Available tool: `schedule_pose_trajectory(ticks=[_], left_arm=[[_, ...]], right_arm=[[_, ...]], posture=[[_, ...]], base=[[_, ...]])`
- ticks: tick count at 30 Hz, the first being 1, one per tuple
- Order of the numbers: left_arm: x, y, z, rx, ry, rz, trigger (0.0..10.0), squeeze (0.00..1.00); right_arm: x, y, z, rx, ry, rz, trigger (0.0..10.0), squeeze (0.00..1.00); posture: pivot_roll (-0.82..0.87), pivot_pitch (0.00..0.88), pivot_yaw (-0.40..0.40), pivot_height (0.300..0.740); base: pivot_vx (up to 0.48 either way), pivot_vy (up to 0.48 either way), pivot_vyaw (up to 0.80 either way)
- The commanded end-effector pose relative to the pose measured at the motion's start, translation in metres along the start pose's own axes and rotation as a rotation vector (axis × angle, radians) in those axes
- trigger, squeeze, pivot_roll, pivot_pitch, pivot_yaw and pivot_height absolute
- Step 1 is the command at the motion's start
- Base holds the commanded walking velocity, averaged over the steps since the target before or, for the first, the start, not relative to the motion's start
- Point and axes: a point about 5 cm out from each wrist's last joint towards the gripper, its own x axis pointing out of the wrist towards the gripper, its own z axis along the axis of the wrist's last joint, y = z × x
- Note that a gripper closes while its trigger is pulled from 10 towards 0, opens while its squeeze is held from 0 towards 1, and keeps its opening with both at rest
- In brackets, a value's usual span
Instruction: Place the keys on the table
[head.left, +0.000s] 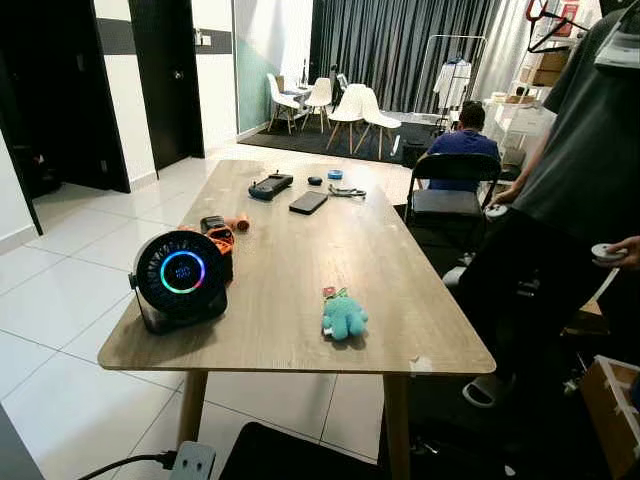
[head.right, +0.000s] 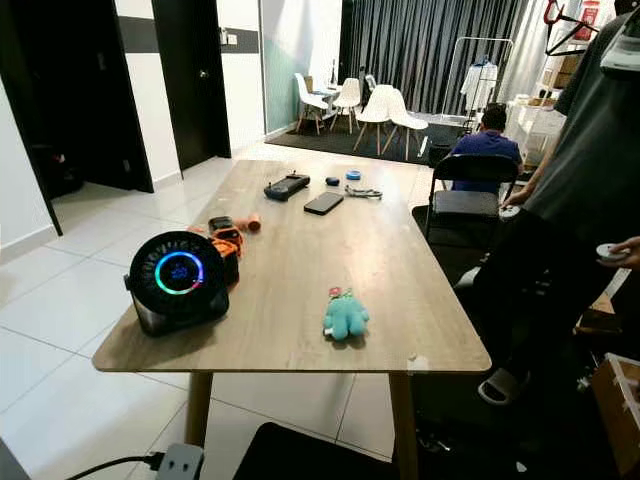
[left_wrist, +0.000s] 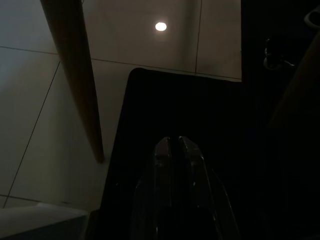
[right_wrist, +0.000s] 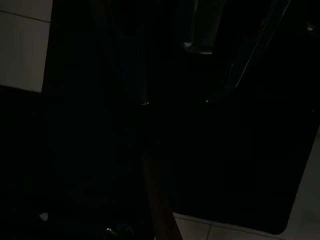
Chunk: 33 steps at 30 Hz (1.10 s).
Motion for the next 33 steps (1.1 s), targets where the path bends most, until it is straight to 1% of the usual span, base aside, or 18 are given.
schedule_pose_trajectory(ticks=[1, 5, 13, 25, 33], left_arm=[[0.0, 0.0, -0.001, 0.012, 0.014, -0.011, 10.0, 0.0], [0.001, -0.001, -0.001, 0.015, 0.022, -0.013, 10.0, 0.0], [0.001, -0.003, -0.005, 0.017, 0.053, -0.019, 10.0, 0.0], [-0.002, 0.005, -0.01, 0.008, 0.085, -0.014, 10.0, 0.0], [-0.003, 0.007, -0.011, 0.002, 0.09, -0.009, 10.0, 0.0]], right_arm=[[-0.001, -0.001, -0.004, 0.006, 0.018, 0.0, 10.0, 0.0], [-0.001, -0.001, -0.004, -0.009, 0.018, 0.005, 10.0, 0.0], [-0.002, -0.001, -0.006, -0.013, 0.025, 0.002, 10.0, 0.0], [-0.002, 0.004, -0.009, -0.019, 0.045, 0.019, 10.0, 0.0], [-0.002, 0.005, -0.011, -0.025, 0.055, 0.027, 10.0, 0.0]], posture=[[0.06, 0.014, -0.029, 0.74], [0.06, 0.012, -0.026, 0.74], [0.06, 0.002, -0.022, 0.74], [0.06, 0.0, -0.023, 0.74], [0.05, 0.0, -0.026, 0.74]], base=[[0.0, 0.0, 0.0], [0.0, 0.0, 0.23], [0.0, 0.0, 0.8], [0.0, 0.0, 0.8], [0.0, 0.0, 0.8]])
